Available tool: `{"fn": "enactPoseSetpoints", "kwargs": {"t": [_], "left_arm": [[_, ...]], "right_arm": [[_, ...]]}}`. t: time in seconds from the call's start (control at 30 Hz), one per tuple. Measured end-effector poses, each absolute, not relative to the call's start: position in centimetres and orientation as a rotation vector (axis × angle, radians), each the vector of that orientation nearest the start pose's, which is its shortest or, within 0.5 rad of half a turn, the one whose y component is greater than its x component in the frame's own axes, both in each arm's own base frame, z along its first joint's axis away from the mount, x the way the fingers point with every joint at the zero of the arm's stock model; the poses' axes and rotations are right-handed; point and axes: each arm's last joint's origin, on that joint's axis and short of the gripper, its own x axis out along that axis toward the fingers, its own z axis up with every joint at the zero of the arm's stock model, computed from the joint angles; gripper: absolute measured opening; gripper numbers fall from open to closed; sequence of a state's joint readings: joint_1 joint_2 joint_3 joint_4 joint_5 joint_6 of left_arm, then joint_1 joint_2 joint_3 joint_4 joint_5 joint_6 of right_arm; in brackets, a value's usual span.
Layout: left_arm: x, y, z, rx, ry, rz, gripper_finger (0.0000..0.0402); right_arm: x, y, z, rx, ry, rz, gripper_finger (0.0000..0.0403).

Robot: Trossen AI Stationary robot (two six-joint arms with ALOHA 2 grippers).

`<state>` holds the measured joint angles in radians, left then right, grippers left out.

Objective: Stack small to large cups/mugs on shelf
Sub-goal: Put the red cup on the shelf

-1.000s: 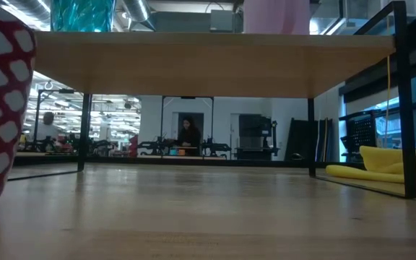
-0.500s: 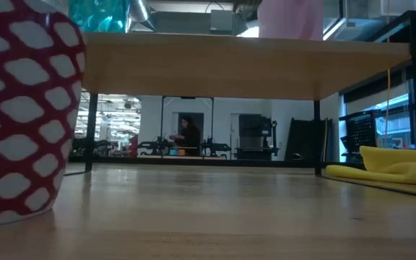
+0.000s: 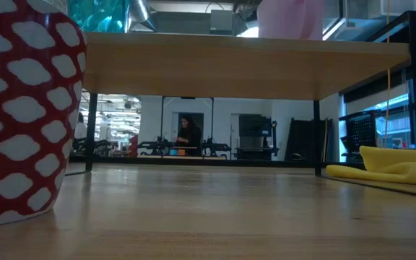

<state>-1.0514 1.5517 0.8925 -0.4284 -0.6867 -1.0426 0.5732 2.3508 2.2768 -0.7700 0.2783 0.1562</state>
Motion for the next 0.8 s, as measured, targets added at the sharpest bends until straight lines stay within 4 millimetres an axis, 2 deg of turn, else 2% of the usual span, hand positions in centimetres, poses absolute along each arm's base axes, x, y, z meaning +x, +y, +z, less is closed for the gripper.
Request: {"fn": "enactPoseSetpoints", "kwargs": {"t": [0.2,0.37,0.5,0.67,0.8], "left_arm": [[15.8,-23.6,18.5,-0.134,0.718,0.121,0.0003],[15.9,-22.5,18.1,-0.08,0.75,0.194,0.0002],[14.7,-21.9,18.1,-0.075,0.801,0.246,0.0001],[13.1,-21.6,19.5,-0.128,0.683,0.281,0.0001],[12.9,-21.2,19.9,-0.133,0.652,0.3,0.0001]], "right_arm": [[44.0,27.4,26.1,-0.202,0.787,0.215,0.001],[44.0,27.4,26.1,-0.174,0.791,0.203,0.001],[43.8,27.3,26.0,-0.141,0.813,0.182,0.001],[43.8,27.2,26.0,-0.143,0.819,0.18,0.001],[44.1,26.8,26.0,-0.142,0.819,0.174,0.001]]}}
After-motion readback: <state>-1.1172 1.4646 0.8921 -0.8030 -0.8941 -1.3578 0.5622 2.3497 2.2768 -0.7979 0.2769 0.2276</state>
